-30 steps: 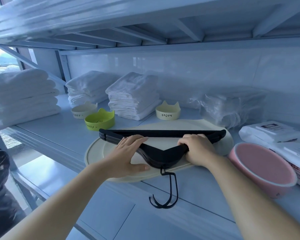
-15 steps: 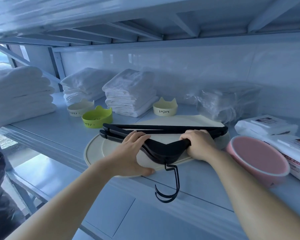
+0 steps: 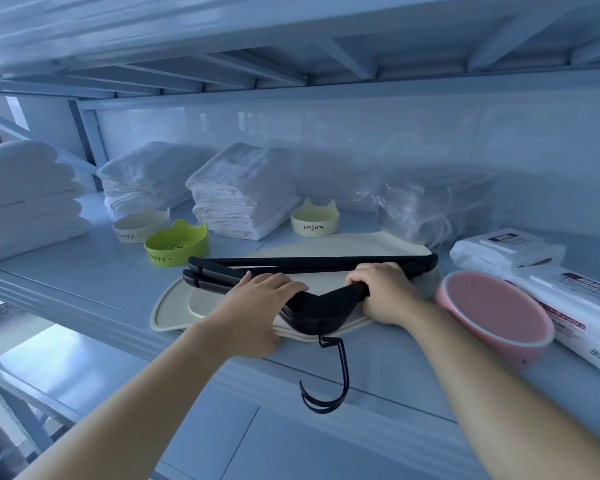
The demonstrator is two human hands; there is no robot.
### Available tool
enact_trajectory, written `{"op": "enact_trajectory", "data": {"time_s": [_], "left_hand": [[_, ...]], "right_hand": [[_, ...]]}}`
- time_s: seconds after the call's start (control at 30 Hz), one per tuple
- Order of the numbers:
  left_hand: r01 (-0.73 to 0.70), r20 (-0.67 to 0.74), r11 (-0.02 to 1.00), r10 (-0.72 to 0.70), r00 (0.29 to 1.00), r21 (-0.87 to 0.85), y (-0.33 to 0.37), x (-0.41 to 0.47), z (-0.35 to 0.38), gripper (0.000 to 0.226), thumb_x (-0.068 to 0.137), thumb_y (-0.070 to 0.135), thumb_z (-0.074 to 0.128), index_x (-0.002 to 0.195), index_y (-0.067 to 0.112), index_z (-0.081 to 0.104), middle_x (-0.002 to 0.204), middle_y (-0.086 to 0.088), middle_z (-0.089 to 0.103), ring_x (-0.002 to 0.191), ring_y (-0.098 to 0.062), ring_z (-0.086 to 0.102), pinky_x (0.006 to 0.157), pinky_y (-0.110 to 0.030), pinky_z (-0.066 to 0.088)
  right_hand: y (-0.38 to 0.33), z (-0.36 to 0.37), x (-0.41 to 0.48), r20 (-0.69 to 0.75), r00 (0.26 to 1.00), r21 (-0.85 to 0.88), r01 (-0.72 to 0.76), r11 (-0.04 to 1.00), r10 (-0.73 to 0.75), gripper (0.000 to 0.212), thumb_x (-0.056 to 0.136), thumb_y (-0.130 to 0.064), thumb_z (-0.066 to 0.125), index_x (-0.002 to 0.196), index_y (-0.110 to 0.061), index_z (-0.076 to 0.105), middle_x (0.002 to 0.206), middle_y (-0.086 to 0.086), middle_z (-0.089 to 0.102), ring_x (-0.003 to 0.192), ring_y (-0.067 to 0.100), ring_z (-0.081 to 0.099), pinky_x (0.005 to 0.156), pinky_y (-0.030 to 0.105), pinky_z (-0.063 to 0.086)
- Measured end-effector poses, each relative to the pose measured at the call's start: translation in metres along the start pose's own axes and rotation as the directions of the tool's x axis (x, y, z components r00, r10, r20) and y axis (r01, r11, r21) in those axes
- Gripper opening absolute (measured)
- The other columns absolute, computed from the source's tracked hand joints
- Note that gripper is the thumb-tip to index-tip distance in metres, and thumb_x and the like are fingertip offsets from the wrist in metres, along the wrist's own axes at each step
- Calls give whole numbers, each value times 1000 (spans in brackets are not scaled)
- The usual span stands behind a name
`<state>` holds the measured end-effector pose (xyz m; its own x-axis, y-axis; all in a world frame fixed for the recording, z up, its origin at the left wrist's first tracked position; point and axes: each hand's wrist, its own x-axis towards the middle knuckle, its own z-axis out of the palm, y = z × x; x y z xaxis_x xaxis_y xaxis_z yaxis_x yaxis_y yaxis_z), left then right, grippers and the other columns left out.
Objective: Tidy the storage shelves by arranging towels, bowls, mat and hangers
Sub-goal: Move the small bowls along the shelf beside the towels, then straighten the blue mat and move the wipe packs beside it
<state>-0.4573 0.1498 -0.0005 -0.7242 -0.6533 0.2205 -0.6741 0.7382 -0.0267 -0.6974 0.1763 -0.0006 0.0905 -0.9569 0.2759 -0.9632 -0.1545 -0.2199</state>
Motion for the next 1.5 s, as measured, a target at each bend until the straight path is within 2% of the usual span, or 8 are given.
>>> {"op": "enact_trajectory", "data": {"time_s": [0.13,0.23,0.63,0.93,1.03,1.2,1.37,1.5], "left_hand": [[-6,-50,999,8,999,40,5,6,-3,65,70,25,61,130,35,37,123,16,47,116,-10,43,93,-23,35],[11,-45,999,-8,999,52,5,7,-6,57,72,27,59,125,36,40,117,17,51,111,-11,47,81,-26,45],[-3,14,996,2,1000,84,8,12,-8,55,70,29,56,122,39,42,107,15,54,104,-13,51,76,-28,45],[-17,234,945,98,967,-326,7,12,-23,69,59,32,56,125,47,41,119,25,49,110,-1,39,93,-23,25],[33,218,848,98,971,-529,15,18,-26,57,63,34,50,115,56,43,117,31,50,112,-1,49,94,-24,40],[-129,25,875,159,987,-467,49,44,-22,43,85,37,54,127,44,45,126,26,47,117,1,46,94,-17,32],[-331,-79,854,328,941,-402,93,71,-16,55,78,27,63,130,35,46,131,15,48,117,-1,42,91,-12,29],[-417,-76,823,422,903,-386,118,90,-2,71,74,19,66,138,28,38,136,4,44,123,-7,38,98,-13,27]], "right_hand": [[-4,-4,2,46,999,-28,0,1000,1,29,67,-2,44,72,-28,54,86,-7,55,90,20,51,88,26,29],[-4,-6,1,66,998,-25,5,1000,-3,34,68,-1,45,83,-28,59,94,-5,57,93,20,50,82,24,28],[-2,-15,-27,27,999,-12,-35,999,36,56,78,-5,44,129,-28,46,133,-8,44,125,13,37,98,29,38],[21,-64,-67,-42,995,-90,-92,992,89,47,85,-17,53,130,-27,49,132,-7,48,106,9,48,81,15,28],[29,-67,-85,-25,988,-128,-155,980,153,45,84,-42,56,128,-39,45,133,-17,43,114,9,48,96,33,40],[29,-72,-109,-19,977,-135,-214,967,214,68,70,-60,65,131,-40,42,139,-22,39,127,10,40,105,37,36],[34,-72,-133,-58,970,-173,-244,954,237,91,65,-54,75,141,-26,34,149,-14,29,137,11,28,110,27,27],[42,-67,-150,-122,927,-215,-373,903,354,82,64,-53,75,133,-25,42,140,-13,42,128,11,41,98,31,41]]}}
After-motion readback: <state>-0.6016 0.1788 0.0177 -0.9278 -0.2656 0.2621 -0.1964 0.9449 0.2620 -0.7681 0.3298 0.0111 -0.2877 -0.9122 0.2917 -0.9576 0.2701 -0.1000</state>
